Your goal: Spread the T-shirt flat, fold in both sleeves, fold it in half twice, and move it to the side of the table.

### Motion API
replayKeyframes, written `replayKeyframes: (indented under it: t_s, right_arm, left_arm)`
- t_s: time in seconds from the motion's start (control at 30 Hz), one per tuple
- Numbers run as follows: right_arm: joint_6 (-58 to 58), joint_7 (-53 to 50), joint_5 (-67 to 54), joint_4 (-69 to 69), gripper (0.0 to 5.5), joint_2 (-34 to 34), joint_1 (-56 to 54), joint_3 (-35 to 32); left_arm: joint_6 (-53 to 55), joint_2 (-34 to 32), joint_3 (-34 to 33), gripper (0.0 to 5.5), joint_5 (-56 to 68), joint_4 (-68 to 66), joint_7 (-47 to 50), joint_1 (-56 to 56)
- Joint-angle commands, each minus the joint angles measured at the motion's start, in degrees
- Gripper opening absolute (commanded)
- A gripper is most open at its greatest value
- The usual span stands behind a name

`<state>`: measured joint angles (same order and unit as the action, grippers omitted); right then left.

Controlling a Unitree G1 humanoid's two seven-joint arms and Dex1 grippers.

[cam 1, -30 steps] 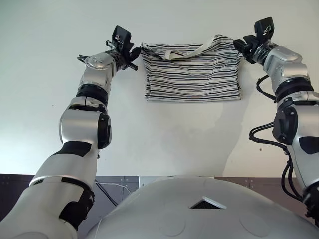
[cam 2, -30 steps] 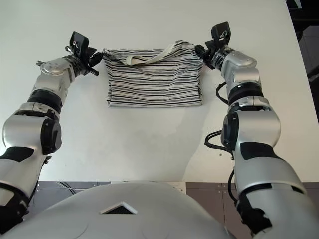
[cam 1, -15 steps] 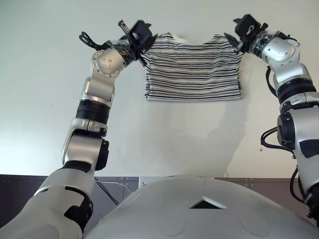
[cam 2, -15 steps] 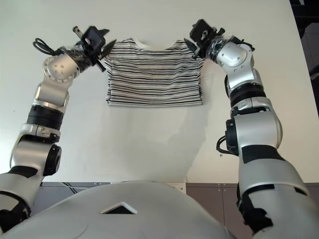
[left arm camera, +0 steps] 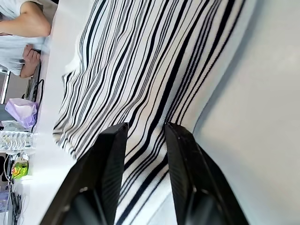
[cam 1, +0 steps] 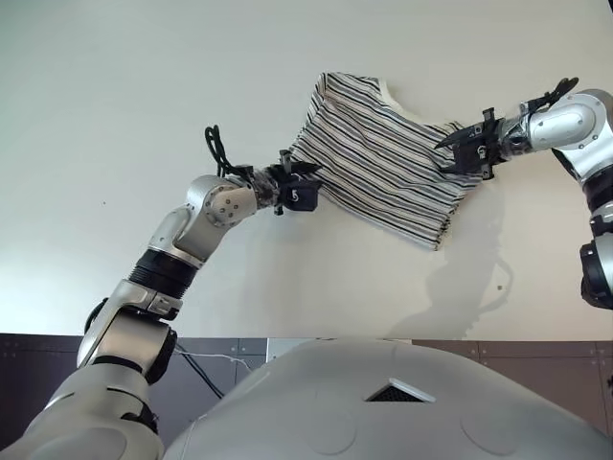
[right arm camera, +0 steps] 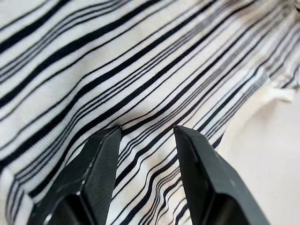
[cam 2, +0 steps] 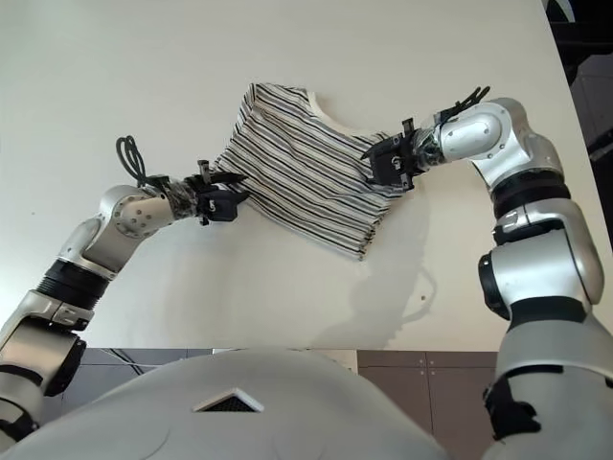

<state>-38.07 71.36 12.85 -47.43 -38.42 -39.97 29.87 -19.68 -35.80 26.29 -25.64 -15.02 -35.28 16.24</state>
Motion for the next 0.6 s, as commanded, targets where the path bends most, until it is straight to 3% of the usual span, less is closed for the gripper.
replayKeyframes:
  t_s: [0.03,0.13,0.23,0.3,0.43,0.6]
  right_arm:
    - [27.6,16.3,-14.5,27.4,2.06,-0.1,11.4,2.6]
    - [41.8,15.7,-19.4,36.4,2.06,3.3,10.5,1.4]
    - [46.8,8.7,-19.5,38.7,2.06,8.4,9.7,-1.1]
    - [46.2,6.0,-18.3,39.8,2.06,8.1,10.3,-2.4]
    - [39.7,-0.2,-16.2,41.0,2.06,5.1,13.6,-7.5]
    - [34.5,-4.1,-18.0,48.6,2.06,-2.3,23.3,-16.5]
  left_arm:
    - [-1.8,-4.6,-0.2,1.46,-2.7,-10.9,-1.5,3.7]
    - [-4.5,-2.4,0.7,1.46,-4.3,-22.6,2.8,9.8]
    - [-8.7,-0.1,2.8,1.46,-8.0,-34.2,10.1,15.3]
    - [-13.5,0.0,3.1,1.46,-7.6,-36.4,11.1,16.2]
    - [-25.4,-3.9,0.8,1.46,-3.0,-29.1,10.4,13.5]
    - [-24.9,-11.3,-6.0,1.46,5.3,-8.3,6.5,3.4]
